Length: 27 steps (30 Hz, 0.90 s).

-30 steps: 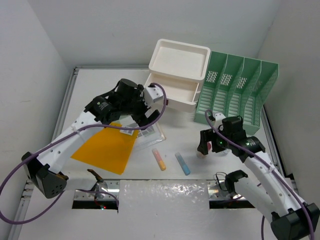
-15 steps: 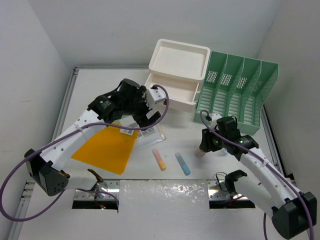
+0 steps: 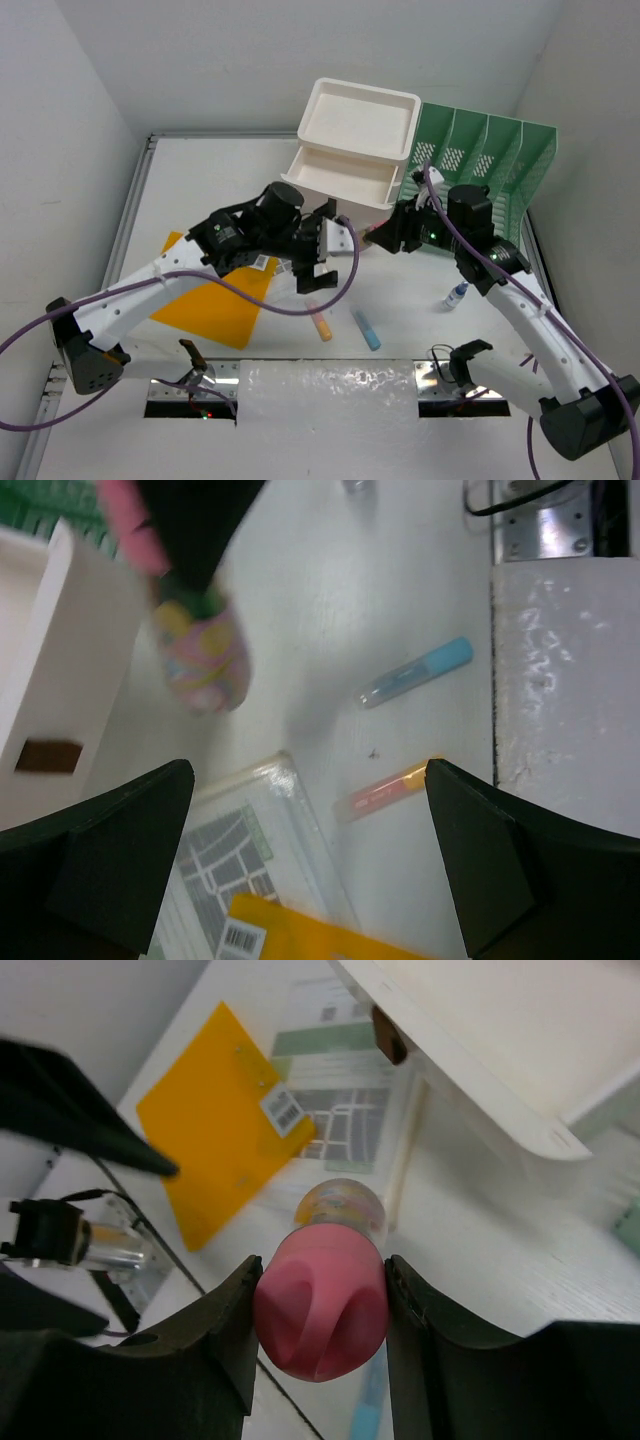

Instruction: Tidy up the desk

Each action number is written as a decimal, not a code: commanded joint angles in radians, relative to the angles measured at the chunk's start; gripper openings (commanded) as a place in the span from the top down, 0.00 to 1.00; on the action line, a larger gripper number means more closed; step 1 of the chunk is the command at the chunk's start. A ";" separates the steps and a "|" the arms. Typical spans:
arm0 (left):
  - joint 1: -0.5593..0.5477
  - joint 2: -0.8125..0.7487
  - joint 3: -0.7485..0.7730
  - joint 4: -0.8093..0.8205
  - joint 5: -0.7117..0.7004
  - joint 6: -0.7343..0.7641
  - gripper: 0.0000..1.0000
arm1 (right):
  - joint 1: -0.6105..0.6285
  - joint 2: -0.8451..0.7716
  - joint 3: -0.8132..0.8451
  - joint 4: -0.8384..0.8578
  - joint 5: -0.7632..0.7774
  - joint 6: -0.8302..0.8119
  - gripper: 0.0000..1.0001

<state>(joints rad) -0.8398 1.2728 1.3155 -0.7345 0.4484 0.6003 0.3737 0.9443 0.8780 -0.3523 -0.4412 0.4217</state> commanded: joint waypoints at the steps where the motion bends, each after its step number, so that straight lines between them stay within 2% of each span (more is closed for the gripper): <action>1: -0.074 -0.052 -0.041 0.148 -0.036 0.012 0.00 | 0.022 0.039 0.035 0.215 -0.132 0.139 1.00; 10: -0.091 0.022 -0.053 0.326 -0.292 -0.062 0.02 | 0.080 0.090 0.070 0.380 -0.209 0.258 1.00; 11: -0.091 0.026 -0.053 0.331 -0.313 -0.062 0.16 | 0.082 0.087 0.075 0.372 -0.205 0.255 1.00; 12: -0.091 0.026 -0.053 0.336 -0.339 -0.060 0.23 | 0.083 0.085 0.078 0.369 -0.203 0.255 1.00; 14: -0.091 0.025 -0.052 0.334 -0.356 -0.056 0.34 | 0.082 0.082 0.070 0.389 -0.211 0.275 1.00; 16: -0.091 0.023 -0.048 0.334 -0.362 -0.054 0.38 | 0.082 0.085 0.052 0.450 -0.240 0.320 1.00; 18: -0.091 0.023 -0.042 0.334 -0.381 -0.057 0.62 | 0.083 0.085 0.052 0.451 -0.243 0.316 1.00; 19: -0.091 0.022 -0.033 0.334 -0.392 -0.060 0.77 | 0.083 0.085 0.053 0.440 -0.238 0.307 1.00; 20: -0.091 0.020 -0.029 0.337 -0.425 -0.065 1.00 | 0.083 0.085 0.058 0.426 -0.234 0.295 1.00; 21: -0.091 0.017 -0.025 0.343 -0.442 -0.065 1.00 | 0.083 0.083 0.062 0.393 -0.231 0.286 1.00; 22: -0.091 0.013 -0.016 0.345 -0.450 -0.056 1.00 | 0.083 0.082 0.076 0.366 -0.214 0.258 0.93; 23: -0.091 0.013 -0.010 0.345 -0.503 -0.041 1.00 | 0.082 0.080 0.087 0.337 -0.200 0.240 0.72; 24: -0.091 0.014 -0.006 0.343 -0.529 0.001 1.00 | 0.082 0.068 0.126 0.229 -0.167 0.212 0.48; 25: -0.090 0.022 0.004 0.343 -0.557 0.028 1.00 | 0.080 0.057 0.154 0.152 -0.040 0.134 0.19; 26: -0.090 0.026 0.005 0.345 -0.623 0.065 1.00 | 0.082 0.044 0.183 0.088 0.037 0.094 0.05; 27: -0.081 0.034 0.005 0.365 -0.655 0.146 1.00 | 0.080 0.003 0.229 -0.013 0.115 0.028 0.01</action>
<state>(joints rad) -0.9344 1.3083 1.2640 -0.4442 -0.0380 0.6079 0.4534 1.0336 0.9806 -0.1783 -0.5282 0.6048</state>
